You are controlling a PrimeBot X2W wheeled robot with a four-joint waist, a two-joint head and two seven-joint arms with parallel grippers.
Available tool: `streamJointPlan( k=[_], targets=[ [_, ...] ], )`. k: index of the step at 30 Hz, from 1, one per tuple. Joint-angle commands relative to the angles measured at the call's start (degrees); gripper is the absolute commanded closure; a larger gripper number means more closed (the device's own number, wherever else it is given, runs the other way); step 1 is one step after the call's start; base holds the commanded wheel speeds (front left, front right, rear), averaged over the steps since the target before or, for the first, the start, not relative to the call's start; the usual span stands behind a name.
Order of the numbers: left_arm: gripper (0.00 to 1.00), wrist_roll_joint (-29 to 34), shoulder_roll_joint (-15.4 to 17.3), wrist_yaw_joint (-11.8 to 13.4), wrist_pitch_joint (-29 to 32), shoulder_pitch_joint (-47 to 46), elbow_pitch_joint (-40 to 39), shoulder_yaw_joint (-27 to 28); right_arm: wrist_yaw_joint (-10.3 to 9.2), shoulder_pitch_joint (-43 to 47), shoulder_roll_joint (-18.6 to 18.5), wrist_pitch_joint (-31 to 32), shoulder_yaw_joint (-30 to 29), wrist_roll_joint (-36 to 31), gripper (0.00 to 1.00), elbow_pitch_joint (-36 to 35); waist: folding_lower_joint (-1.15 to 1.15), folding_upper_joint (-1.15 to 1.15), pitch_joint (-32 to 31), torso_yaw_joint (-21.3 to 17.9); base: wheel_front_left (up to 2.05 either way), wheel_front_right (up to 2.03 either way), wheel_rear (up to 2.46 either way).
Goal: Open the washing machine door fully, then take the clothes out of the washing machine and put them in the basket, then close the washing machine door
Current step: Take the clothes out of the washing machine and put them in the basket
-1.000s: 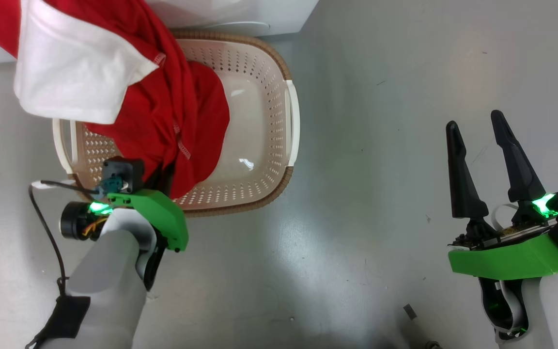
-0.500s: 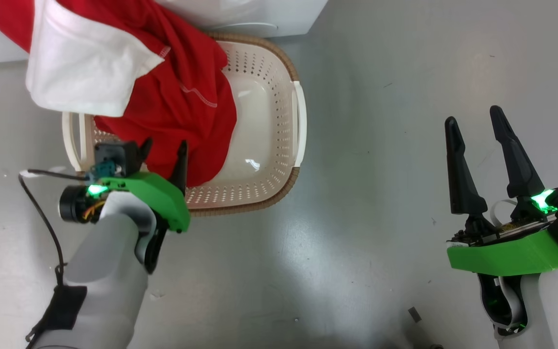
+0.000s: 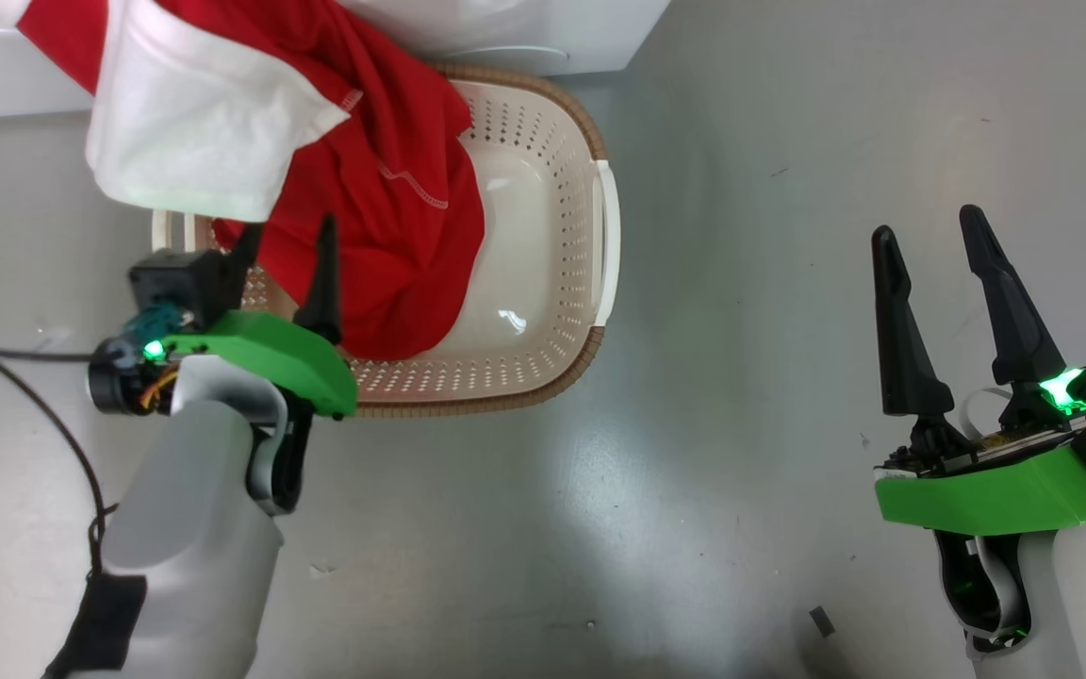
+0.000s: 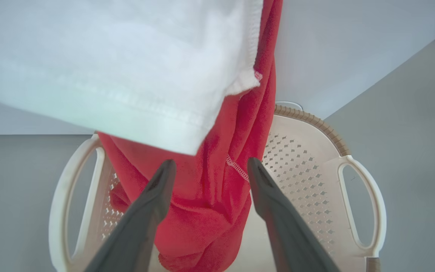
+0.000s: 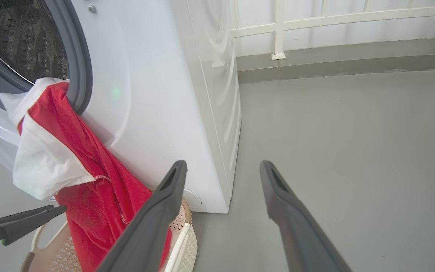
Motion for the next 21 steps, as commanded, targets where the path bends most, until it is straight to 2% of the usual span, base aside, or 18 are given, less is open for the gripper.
streamJointPlan(
  k=[1,5,12,21],
  targets=[
    [0.00,0.45,1.64,0.56,-0.70,2.48,-2.25,2.09,0.35,0.97,-0.21,-0.36,0.88,0.07,0.00,-1.16,0.00,0.00,-0.14,0.19,0.00,0.00,0.00],
    [0.00,1.42,1.38,1.54,-0.70,5.55,-8.79,5.38,0.35,1.19,-0.21,-0.36,0.78,-0.02,0.00,-1.09,0.00,0.00,-0.47,0.53,0.00,0.00,0.00],
    [0.00,4.08,0.86,1.52,-0.70,10.94,-20.27,9.02,0.35,1.55,-0.21,-0.36,0.74,-0.09,0.00,-1.02,0.00,0.00,-1.02,0.96,0.00,0.00,0.00],
    [0.00,6.34,0.42,1.51,-0.70,17.16,-31.38,9.59,0.35,1.95,-0.21,-0.36,0.91,-0.13,0.00,-0.78,0.00,0.00,-1.90,1.19,0.00,0.00,0.00]
  ],
)
